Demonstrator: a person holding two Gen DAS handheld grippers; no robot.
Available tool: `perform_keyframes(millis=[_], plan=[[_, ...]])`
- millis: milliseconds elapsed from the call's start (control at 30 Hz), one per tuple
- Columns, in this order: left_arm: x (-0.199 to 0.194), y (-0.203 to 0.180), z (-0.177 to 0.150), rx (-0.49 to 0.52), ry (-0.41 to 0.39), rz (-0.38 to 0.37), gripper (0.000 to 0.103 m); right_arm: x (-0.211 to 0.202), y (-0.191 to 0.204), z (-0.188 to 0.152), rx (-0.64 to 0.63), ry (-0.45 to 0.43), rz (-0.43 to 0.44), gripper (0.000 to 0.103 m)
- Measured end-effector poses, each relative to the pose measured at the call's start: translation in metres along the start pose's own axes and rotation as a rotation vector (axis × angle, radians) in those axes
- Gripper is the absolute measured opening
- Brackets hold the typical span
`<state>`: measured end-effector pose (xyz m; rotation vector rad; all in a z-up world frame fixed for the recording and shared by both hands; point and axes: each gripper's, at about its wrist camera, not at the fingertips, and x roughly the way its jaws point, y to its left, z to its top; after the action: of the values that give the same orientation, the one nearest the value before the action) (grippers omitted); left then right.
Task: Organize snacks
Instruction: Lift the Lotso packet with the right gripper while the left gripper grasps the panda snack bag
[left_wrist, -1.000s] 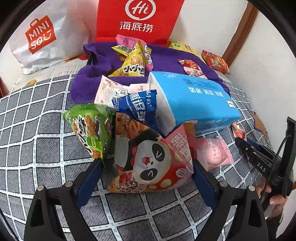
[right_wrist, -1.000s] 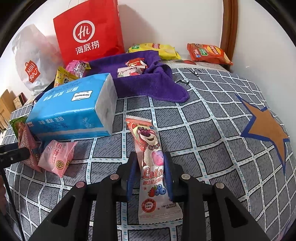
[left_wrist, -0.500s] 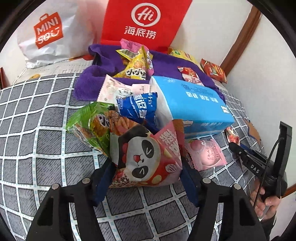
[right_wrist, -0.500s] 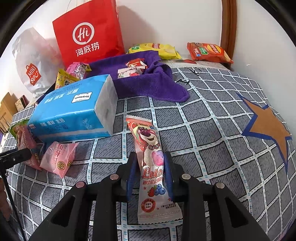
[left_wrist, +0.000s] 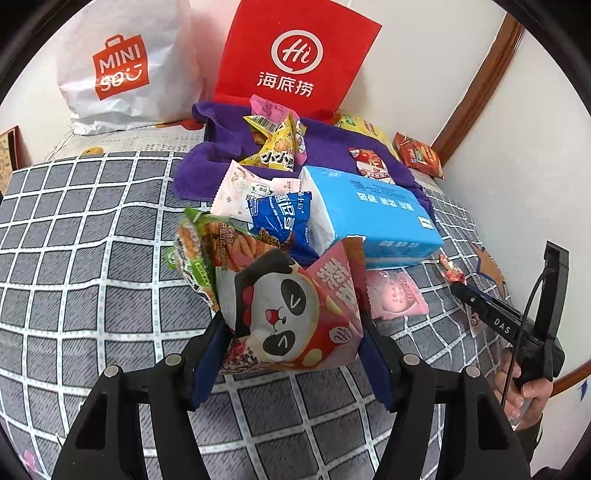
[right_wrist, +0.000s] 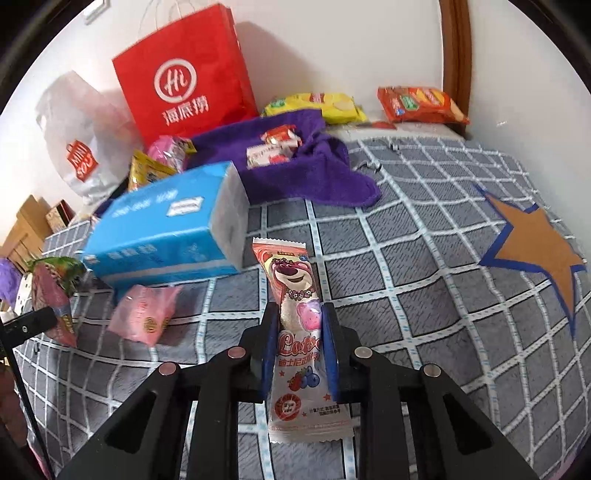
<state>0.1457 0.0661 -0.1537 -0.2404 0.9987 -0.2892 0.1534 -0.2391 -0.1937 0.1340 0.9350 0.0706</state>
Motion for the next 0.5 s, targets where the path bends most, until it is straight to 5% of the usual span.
perform_keyframes(millis=[500], plan=[[-0.016, -0.007, -0.011, -0.008, 0.003, -0.109, 0.065, -0.045, 0.033, 0.006, -0.088, -0.068, 0.041, 0.021]])
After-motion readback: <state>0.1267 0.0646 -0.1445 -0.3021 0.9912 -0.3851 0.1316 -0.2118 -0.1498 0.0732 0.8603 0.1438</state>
